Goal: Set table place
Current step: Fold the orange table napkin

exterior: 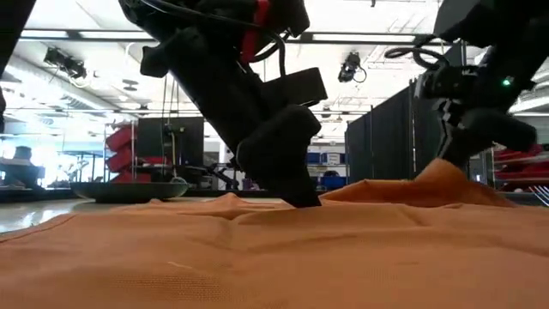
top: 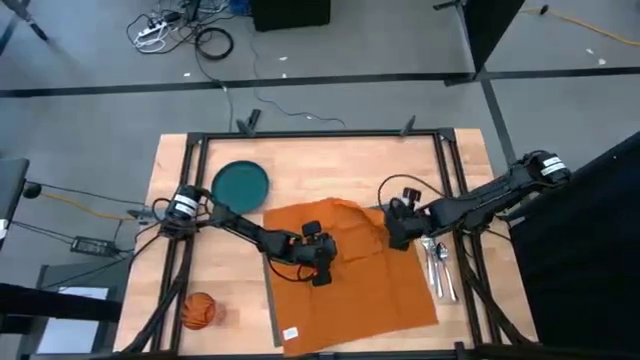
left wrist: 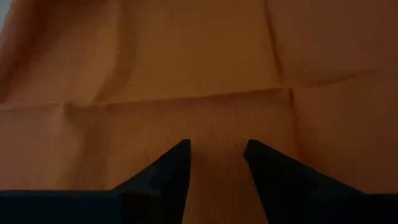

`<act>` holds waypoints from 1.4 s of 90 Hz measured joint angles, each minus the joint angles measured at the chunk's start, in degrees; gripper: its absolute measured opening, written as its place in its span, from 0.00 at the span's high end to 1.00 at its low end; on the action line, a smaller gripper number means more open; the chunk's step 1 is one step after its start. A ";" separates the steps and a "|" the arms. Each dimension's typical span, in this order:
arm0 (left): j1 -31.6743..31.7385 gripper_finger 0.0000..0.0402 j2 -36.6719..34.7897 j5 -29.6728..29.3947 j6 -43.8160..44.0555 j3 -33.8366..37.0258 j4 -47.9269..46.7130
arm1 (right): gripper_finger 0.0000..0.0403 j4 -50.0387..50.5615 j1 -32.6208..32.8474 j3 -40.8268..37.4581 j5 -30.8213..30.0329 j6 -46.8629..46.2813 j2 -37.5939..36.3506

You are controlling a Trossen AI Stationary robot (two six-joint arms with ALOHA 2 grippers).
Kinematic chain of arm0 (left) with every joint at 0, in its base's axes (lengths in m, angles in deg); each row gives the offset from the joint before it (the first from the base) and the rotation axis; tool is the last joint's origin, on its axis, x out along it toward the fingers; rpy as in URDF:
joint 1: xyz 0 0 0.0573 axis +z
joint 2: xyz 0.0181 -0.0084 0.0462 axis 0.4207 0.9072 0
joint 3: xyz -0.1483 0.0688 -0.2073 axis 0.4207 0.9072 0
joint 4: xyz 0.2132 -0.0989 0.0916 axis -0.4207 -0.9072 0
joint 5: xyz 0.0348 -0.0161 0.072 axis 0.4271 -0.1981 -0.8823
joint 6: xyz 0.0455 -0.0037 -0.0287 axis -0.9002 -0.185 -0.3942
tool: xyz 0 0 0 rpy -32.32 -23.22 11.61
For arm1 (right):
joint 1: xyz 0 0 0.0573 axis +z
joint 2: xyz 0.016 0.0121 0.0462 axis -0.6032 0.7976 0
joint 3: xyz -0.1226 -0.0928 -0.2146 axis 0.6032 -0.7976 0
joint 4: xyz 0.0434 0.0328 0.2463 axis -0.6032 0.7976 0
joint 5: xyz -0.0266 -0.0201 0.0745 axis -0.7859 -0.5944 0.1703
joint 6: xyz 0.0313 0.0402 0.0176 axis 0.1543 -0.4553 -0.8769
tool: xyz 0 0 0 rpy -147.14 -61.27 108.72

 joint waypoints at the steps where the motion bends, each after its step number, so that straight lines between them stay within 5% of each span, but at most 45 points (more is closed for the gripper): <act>1: 0.00 0.63 0.00 0.02 0.00 0.00 -0.01 | 1.00 0.04 -0.29 0.01 -0.64 -0.03 -0.17; 22: -0.04 0.63 -0.02 0.31 -0.04 -0.02 -0.42 | 1.00 0.80 -11.38 0.02 -4.86 0.01 -0.34; 44: -0.02 0.63 -0.07 1.24 -0.31 0.00 -0.61 | 0.98 2.24 -23.37 0.02 3.23 -2.01 1.55; 54: -0.02 0.63 -0.07 1.31 -0.88 -0.32 -0.99 | 0.91 1.93 -26.41 0.02 8.73 -0.86 1.67; 73: -0.14 0.63 -0.58 2.82 -3.23 -5.43 -9.48 | 0.70 -2.68 -28.01 1.02 8.81 9.09 1.41; 86: -0.81 0.63 -4.13 0.77 -1.97 -10.59 -21.91 | 0.56 2.37 -28.32 6.73 11.10 10.52 0.83; 103: -2.09 0.63 -8.22 -4.31 3.43 -8.42 -32.66 | 0.46 8.33 -24.48 12.33 24.45 6.44 -2.57; 114: -1.77 0.63 -9.35 -6.09 6.98 -2.55 -30.64 | 0.44 7.13 -18.01 10.80 29.83 0.95 -4.73; 126: -0.09 0.63 -9.36 -6.43 7.54 2.05 -25.75 | 0.44 3.30 -8.08 6.08 28.93 -6.83 -5.34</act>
